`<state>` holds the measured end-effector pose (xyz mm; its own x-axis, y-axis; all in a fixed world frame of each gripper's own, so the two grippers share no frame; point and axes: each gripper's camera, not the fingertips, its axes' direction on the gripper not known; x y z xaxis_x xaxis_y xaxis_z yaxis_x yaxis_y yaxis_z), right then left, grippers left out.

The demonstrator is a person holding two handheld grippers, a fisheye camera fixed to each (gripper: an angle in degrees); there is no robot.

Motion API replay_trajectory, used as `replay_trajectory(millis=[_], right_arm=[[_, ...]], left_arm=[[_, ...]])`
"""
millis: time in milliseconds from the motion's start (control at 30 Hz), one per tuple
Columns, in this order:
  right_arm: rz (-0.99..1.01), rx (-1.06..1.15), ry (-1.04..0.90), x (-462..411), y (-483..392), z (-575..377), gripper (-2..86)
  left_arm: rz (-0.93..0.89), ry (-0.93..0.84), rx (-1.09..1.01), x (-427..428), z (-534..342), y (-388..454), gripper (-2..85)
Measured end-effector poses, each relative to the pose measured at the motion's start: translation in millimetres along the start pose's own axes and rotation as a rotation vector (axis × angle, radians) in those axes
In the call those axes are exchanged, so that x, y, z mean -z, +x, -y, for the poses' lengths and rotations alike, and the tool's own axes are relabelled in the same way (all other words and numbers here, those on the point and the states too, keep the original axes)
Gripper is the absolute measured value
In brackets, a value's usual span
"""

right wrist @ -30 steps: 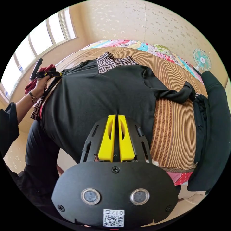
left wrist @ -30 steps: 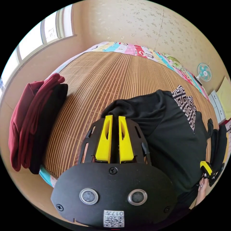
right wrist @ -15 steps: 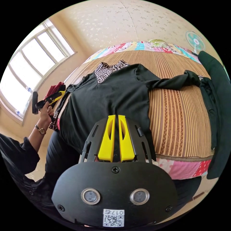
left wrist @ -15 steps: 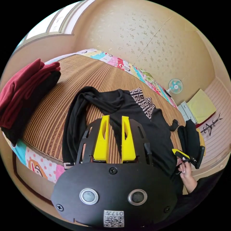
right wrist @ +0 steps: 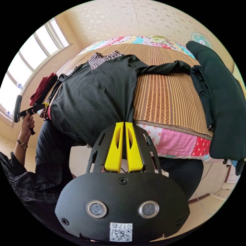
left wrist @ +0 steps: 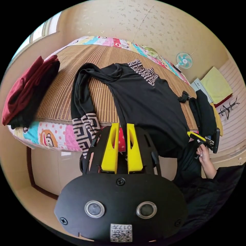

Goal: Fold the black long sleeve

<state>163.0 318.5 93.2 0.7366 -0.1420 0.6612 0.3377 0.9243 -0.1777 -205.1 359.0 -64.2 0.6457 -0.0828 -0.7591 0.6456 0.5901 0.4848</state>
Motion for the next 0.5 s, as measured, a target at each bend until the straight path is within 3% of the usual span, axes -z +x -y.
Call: replay_trajectory(millis=[100, 233, 333, 500], right_arm=[[-0.004, -0.003, -0.019, -3, 2, 8, 1.4], [0.009, -0.013, -0.062, 1, 9, 22, 1.2], [0.021, -0.012, -0.073, 6, 14, 28, 1.2], [0.065, -0.048, -0.068, 14, 27, 33, 1.1]], left_arm=[[0.033, 0.072, 0.125, 20, -10, -42, 9.4], [0.029, -0.066, 0.149, -14, -7, -74, 9.7], [0.056, -0.094, 0.133, 0, 4, -89, 4.0], [0.090, 0.075, 0.092, 99, 8, -132, 1.1]])
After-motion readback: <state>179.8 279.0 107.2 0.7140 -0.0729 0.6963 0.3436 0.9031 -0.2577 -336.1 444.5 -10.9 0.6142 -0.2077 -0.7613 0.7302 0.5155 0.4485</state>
